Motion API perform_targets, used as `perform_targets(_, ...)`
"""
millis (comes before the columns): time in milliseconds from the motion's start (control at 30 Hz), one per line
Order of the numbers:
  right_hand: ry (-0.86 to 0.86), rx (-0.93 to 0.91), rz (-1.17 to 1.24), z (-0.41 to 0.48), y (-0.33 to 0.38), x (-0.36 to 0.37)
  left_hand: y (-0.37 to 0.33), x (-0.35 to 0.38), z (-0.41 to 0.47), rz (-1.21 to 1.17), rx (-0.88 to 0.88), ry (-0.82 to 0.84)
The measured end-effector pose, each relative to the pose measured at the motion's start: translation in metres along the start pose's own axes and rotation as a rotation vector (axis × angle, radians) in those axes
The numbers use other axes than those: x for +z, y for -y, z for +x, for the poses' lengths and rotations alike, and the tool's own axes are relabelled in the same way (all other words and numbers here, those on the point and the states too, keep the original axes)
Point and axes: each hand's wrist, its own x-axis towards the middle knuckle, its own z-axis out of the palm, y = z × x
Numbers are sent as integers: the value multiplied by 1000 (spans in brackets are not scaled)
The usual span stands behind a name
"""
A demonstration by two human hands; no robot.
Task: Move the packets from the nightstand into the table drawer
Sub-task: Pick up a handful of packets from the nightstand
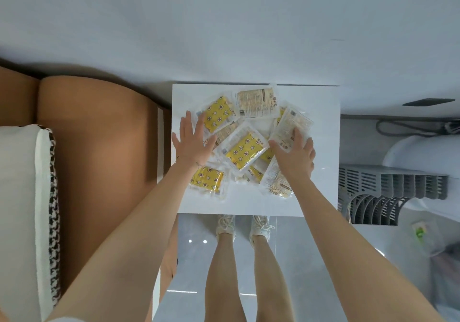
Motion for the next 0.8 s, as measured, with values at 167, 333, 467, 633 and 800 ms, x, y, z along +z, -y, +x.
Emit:
perform_targets(167,-189,-2,229,13,-3,0,-7,2,19,6,-15,-89)
perform_targets(333,-143,69,287,26,-5,-8,-6,3,23,13,-4,-158)
perform_targets(467,-80,131,306,33,-2,-15,-5,5,22,45,24,-240)
perform_targets(633,-67,151,372,35,5,-18,-12,2,17,-32,56,-310)
perform_targets(800,-60,123,413,33,6,-15,-13,2,18,-207,-50,-304)
